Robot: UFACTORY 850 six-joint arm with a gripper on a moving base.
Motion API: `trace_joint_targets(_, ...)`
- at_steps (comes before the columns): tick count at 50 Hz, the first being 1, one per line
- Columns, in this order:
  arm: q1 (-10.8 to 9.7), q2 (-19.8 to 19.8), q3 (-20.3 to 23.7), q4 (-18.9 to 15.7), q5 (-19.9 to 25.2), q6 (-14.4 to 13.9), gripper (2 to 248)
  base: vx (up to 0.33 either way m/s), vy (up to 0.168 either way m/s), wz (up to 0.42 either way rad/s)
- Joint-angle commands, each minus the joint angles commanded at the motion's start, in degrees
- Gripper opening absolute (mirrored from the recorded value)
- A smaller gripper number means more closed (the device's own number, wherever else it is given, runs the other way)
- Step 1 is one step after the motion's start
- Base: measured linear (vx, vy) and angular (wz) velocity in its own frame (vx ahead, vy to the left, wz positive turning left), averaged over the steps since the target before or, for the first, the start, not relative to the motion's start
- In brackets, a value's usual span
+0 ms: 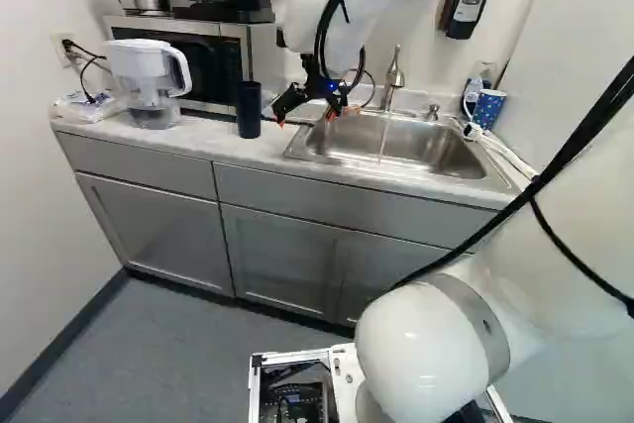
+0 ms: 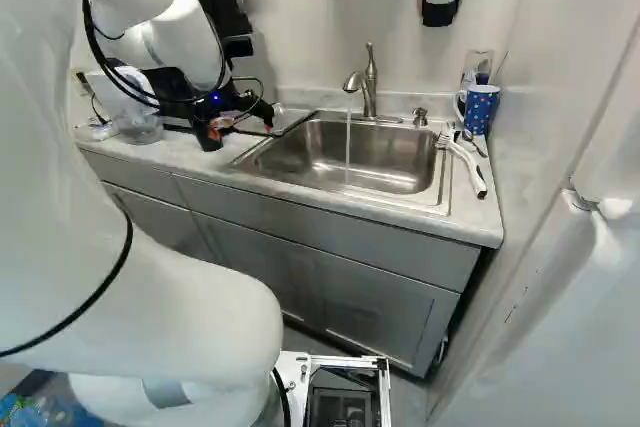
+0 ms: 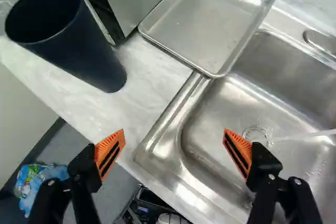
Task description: Rinse the cup and place it in the tray
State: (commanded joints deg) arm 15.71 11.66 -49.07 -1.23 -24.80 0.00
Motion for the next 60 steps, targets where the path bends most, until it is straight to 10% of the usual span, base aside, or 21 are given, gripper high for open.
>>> trace_joint_targets(60,9.9,-5.7,-5.2,0.0,0.0,0.0,247,0.000,0.000,0.000)
